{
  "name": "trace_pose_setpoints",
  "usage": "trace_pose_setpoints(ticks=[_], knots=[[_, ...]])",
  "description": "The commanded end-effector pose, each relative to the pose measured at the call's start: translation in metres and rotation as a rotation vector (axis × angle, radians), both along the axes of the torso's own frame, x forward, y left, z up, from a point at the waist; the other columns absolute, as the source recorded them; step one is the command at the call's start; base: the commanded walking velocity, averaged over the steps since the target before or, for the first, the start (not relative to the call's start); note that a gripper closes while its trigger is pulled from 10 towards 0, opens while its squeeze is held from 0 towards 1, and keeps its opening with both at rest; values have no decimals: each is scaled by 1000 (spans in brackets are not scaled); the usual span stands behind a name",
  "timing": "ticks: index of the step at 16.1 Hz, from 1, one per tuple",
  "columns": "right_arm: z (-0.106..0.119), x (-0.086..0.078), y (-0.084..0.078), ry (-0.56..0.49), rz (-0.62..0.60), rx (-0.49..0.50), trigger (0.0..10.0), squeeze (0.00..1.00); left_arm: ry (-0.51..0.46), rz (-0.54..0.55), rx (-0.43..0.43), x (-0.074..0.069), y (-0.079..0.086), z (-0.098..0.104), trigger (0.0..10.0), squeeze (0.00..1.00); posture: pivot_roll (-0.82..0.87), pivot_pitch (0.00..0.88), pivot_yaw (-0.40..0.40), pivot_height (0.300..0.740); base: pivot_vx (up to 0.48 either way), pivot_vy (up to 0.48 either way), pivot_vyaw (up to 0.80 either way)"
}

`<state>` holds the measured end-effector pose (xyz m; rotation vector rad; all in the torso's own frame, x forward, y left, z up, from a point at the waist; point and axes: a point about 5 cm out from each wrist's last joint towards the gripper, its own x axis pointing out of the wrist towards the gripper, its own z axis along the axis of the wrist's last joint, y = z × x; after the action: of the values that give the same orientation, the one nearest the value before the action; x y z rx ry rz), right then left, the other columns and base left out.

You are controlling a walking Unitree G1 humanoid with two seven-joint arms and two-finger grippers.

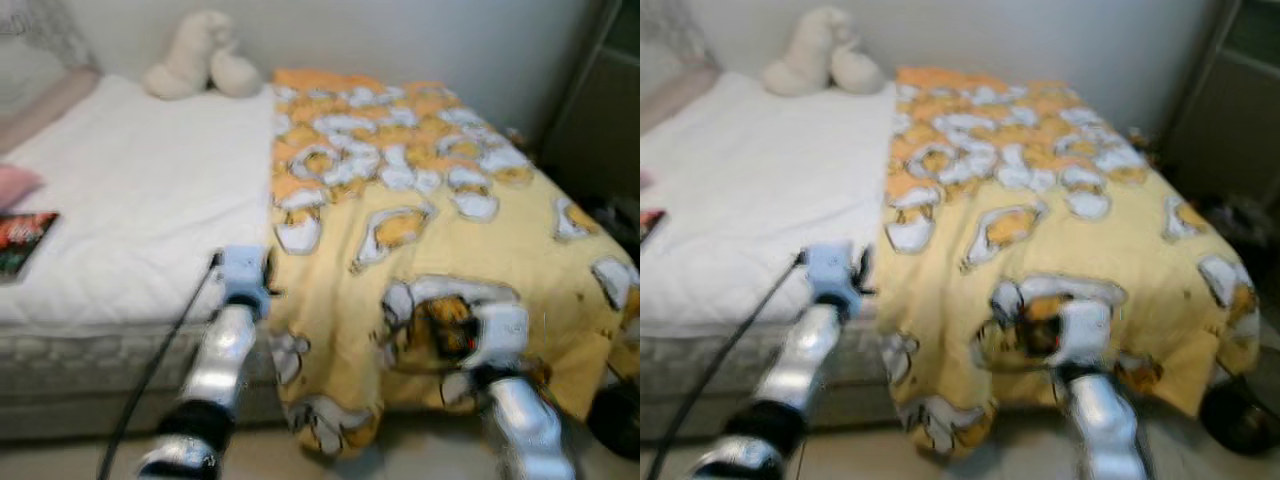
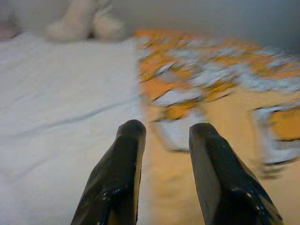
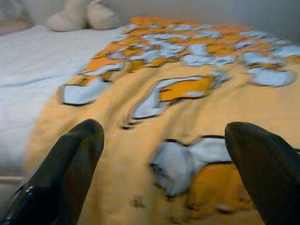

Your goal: Clean up the room

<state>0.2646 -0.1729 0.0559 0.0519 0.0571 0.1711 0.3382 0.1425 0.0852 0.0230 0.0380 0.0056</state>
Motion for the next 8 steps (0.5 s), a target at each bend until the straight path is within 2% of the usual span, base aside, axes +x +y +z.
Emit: trace_pose_setpoints(ticks=[1,5,8], knots=[[2,-3,-12,-4,-24,-30,10000,0,-10,-26,-8,4,-13,5,10000,0,37,0,-20,740,480,0,0],[-1,-16,-9,17,6,-43,10000,0,5,-59,17,10,-21,4,10000,0,18,1,-26,740,480,0,0],[1,-26,-13,30,2,-43,10000,0,37,-72,36,19,-28,7,10000,0,-11,44,-34,740,480,0,0]])
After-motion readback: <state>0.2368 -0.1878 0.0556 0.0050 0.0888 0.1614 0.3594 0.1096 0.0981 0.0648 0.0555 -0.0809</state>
